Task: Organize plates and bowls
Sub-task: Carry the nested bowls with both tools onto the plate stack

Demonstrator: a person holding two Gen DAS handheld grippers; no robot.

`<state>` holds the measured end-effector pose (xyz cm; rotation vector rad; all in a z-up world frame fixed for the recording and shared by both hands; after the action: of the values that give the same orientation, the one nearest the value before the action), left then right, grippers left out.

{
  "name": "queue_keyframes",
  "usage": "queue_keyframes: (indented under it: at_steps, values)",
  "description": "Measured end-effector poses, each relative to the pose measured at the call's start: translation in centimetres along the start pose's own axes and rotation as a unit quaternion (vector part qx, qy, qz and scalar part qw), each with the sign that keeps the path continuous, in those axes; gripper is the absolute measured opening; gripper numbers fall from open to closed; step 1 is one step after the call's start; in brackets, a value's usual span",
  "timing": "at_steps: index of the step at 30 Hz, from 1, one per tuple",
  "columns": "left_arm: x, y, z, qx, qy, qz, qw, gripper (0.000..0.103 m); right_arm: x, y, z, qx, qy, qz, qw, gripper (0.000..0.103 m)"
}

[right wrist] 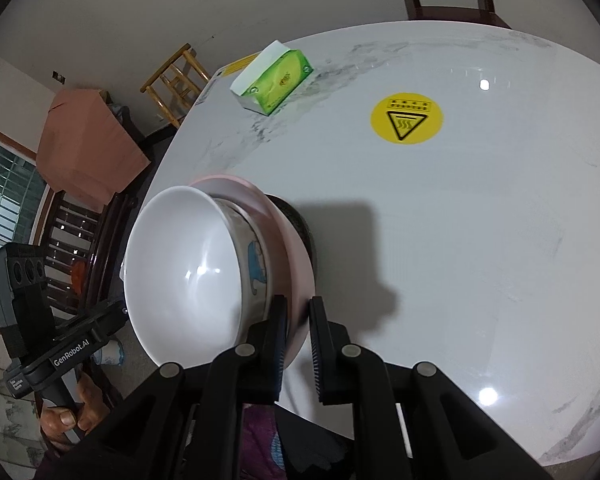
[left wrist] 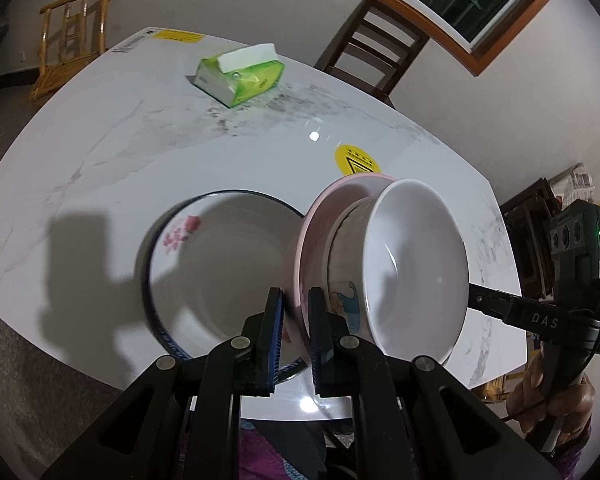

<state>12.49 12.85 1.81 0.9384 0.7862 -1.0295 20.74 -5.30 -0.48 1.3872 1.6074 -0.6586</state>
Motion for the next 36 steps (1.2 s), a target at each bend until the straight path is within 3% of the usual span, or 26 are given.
queue_keyframes:
  at_steps: [15,36]
  values:
    - [-1.1,0.5,-4.3,-0.035,0.005,0.011,0.9993,0.008,2.7,1.9,-3.4,-0.02,0.0,-0.023,1.0,0.012]
    - [-0.8,0.2,-6.9,-0.052,0.008,0.006,0.9986,0.008,4.6,2.0,-4.8,-0.025,-0.004,-0.045,0.999,0.012]
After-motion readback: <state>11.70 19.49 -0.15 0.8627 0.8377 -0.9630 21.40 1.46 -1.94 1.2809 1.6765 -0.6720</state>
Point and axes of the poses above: each gripper's, at about its wrist camera, not at the fingertips, and x roughly the way its jaws point, z to its right, y to its top, the point moved 5 cm from there along x, roughly the way its jaws point, and after that the axes turned 10 degrees about -z, right-handed, at the moved point
